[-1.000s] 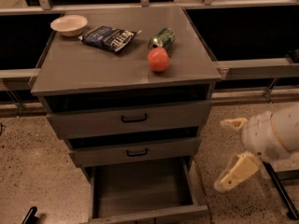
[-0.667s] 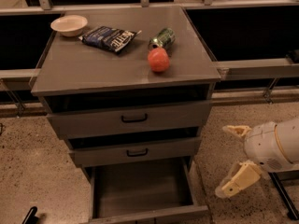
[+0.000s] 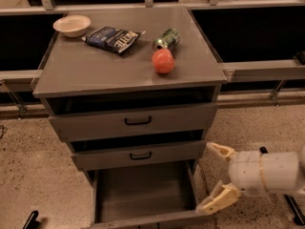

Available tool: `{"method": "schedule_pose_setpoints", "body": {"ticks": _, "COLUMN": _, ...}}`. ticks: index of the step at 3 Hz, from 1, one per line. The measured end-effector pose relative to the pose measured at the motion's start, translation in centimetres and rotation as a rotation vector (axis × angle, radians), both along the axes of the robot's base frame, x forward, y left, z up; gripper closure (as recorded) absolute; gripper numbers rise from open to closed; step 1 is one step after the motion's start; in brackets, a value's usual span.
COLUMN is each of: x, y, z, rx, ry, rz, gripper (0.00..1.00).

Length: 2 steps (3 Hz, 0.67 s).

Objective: Close bottom drawer

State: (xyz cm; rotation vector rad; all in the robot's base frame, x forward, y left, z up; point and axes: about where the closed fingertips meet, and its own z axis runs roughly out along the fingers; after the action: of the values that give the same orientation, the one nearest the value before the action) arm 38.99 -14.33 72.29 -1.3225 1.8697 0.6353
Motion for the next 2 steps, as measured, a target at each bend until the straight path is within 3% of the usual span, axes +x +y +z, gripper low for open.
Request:
{"method": "schedule_pose_setpoints", "body": {"ticks": 1, "x": 0.5, "y": 2.1, "z": -5.4, "rx": 0.19, "ry": -0.063, "rz": 0.018, "gripper": 0.0}}
{"method": "schedule_pose_setpoints", "body": {"ticks": 2, "x": 0.1, "y": 2.3, "z": -6.8, "rx": 0.201, "ry": -0.048, "rz": 0.027, "gripper": 0.0}}
